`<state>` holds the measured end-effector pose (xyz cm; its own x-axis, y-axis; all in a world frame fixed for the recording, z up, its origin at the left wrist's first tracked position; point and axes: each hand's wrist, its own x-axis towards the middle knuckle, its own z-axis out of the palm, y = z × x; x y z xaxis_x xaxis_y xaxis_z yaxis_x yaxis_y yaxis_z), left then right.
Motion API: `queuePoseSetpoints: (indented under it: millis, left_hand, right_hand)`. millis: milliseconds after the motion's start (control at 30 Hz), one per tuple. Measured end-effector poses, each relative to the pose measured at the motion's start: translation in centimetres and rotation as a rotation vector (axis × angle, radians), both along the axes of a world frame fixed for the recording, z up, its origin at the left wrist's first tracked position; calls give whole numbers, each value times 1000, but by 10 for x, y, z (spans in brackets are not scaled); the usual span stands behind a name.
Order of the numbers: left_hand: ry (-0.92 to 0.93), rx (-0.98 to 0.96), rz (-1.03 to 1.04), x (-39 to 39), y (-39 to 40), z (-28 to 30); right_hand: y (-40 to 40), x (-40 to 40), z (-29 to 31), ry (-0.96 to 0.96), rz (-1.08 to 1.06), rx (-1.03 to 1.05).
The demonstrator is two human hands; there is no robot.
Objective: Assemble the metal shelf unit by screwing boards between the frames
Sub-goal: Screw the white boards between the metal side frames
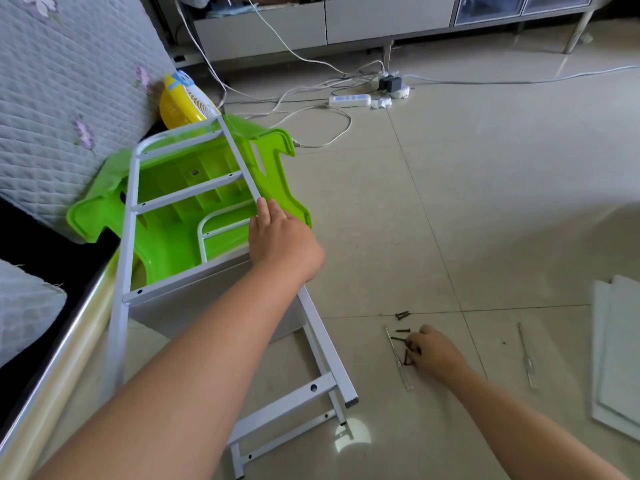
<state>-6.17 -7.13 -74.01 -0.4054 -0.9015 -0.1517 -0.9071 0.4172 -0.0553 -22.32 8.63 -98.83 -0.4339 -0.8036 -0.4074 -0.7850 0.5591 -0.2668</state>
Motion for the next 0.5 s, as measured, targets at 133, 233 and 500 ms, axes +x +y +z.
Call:
queuePoseSetpoints:
  millis: [133, 233, 500]
  left_hand:
    - [-22, 6, 0, -1, 2, 0]
    - [-24, 6, -8, 0, 1, 0]
    - [173, 55, -13, 7, 1, 4]
  right_hand:
    - [-9, 3, -2, -6, 13, 77]
    - [-14, 6, 3, 54, 7, 138]
    - [-23, 6, 38, 30, 4, 25]
